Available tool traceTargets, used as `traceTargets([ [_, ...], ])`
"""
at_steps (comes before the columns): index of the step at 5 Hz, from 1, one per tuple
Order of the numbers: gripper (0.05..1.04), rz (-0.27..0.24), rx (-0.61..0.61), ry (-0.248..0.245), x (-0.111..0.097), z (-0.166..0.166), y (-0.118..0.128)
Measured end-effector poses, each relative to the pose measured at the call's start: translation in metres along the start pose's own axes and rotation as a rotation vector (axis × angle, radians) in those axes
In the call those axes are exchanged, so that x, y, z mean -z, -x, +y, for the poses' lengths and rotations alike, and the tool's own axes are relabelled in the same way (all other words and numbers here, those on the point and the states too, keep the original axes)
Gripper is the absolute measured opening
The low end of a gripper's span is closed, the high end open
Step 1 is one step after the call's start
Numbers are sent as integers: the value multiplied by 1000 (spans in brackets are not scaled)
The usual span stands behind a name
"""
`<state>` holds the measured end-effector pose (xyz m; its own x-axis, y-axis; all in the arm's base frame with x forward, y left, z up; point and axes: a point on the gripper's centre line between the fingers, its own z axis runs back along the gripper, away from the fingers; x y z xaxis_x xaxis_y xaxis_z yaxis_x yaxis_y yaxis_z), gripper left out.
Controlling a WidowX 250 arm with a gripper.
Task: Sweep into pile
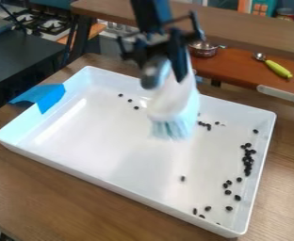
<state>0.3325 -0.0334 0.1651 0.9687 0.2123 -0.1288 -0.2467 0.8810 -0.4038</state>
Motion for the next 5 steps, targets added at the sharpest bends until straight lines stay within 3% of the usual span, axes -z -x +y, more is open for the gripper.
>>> traceTargets([
  [1, 484, -64, -8, -56, -36, 36, -17],
  [3, 484, -133, -7, -278, -39, 122, -63],
  [5, 484, -132, -12, -368, -38, 169, -83],
])
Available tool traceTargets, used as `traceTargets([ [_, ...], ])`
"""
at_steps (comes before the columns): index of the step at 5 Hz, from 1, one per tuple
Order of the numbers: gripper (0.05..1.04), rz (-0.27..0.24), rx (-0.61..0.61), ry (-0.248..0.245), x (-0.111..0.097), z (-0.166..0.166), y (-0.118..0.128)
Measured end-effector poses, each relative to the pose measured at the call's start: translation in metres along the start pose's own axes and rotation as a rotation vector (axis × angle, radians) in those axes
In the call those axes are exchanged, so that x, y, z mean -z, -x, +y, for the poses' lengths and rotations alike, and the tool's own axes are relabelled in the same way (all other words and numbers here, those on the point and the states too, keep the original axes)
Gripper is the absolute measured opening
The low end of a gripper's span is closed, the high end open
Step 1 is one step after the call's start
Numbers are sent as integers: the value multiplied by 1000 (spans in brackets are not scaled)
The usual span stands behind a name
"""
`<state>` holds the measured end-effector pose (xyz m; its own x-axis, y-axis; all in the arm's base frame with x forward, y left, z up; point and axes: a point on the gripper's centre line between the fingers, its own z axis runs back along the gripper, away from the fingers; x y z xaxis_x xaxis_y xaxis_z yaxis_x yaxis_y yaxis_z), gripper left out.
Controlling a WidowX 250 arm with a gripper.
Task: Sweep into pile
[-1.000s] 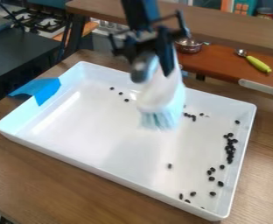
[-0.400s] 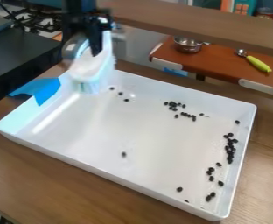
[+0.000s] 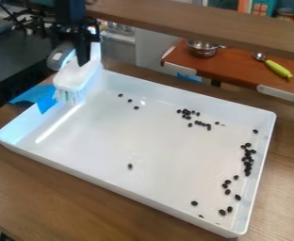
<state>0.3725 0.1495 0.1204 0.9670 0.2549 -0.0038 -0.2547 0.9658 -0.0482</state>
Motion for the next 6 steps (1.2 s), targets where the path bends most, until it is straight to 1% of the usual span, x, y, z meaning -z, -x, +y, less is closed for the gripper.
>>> traceTargets([
  [1, 484, 1, -1, -31, 9, 8, -4],
  [2, 484, -7, 0, -49, 14, 11, -4],
  [3, 484, 3, -7, -65, 25, 12, -1],
  [4, 484, -3, -11, -86, 27, 3, -3],
  [5, 484, 8, -7, -97, 28, -11, -3],
  [6, 484, 56, -14, -98, 43, -20, -6],
])
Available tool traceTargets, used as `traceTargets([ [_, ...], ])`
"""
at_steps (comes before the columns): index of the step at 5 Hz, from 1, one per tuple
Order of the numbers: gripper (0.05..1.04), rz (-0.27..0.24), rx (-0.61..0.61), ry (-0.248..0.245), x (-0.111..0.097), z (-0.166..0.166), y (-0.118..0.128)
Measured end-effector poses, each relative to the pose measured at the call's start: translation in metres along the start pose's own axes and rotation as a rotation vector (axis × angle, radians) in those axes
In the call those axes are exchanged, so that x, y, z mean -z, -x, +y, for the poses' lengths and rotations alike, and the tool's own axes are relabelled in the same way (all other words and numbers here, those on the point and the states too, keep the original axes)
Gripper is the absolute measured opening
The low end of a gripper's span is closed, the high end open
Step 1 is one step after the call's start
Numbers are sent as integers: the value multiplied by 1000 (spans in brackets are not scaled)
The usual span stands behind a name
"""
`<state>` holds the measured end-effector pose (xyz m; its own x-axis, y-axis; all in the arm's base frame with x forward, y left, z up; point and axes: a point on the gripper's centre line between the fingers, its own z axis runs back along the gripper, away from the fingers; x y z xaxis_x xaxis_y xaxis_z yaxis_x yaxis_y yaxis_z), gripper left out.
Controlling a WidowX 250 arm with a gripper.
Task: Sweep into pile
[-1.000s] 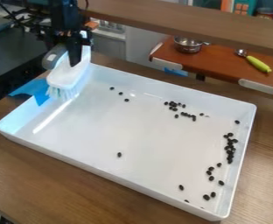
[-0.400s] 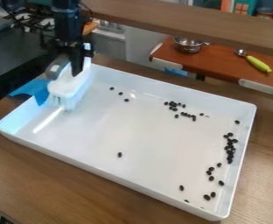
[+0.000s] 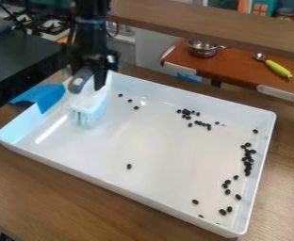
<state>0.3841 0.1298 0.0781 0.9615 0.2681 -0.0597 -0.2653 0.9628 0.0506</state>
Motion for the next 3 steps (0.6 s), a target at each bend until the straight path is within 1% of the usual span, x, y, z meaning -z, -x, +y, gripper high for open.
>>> traceTargets([
  [1, 484, -9, -2, 0, -4, -10, -7],
  [2, 484, 15, -22, 5, 0, -14, -11],
  [3, 484, 28, -1, 19, 0, -31, -9],
])
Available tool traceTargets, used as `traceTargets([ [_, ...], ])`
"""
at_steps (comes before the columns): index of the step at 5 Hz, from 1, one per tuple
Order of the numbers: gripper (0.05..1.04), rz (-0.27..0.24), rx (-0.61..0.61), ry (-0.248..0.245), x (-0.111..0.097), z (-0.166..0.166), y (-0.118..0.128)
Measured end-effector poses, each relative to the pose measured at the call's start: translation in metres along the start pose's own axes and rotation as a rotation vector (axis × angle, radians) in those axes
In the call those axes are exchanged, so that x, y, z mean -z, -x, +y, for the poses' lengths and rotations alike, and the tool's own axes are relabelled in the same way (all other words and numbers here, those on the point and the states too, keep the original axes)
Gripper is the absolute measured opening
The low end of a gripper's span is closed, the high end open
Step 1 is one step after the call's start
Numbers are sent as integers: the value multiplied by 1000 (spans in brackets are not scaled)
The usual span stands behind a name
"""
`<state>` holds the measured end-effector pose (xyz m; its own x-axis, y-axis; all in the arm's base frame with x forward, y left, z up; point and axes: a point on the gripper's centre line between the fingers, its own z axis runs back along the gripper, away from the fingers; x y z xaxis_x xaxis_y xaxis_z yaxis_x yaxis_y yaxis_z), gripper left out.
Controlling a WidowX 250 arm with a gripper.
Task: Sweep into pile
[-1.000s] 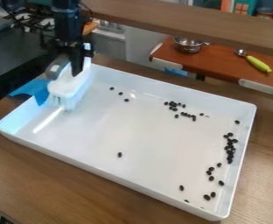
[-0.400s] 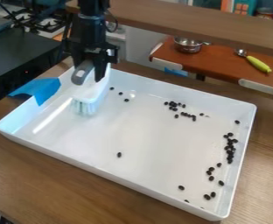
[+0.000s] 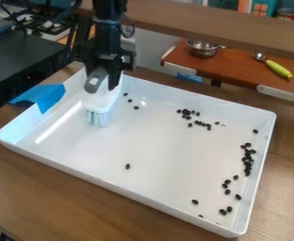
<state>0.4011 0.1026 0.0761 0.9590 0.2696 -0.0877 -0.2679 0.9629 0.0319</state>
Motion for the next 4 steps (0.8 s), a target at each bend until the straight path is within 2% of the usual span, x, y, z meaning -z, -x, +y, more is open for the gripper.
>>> traceTargets([
  [1, 484, 17, 14, 6, 4, -25, 5],
  [2, 484, 38, 8, 27, 6, -48, 12],
  [4, 484, 51, 34, 80, 5, -114, 26],
])
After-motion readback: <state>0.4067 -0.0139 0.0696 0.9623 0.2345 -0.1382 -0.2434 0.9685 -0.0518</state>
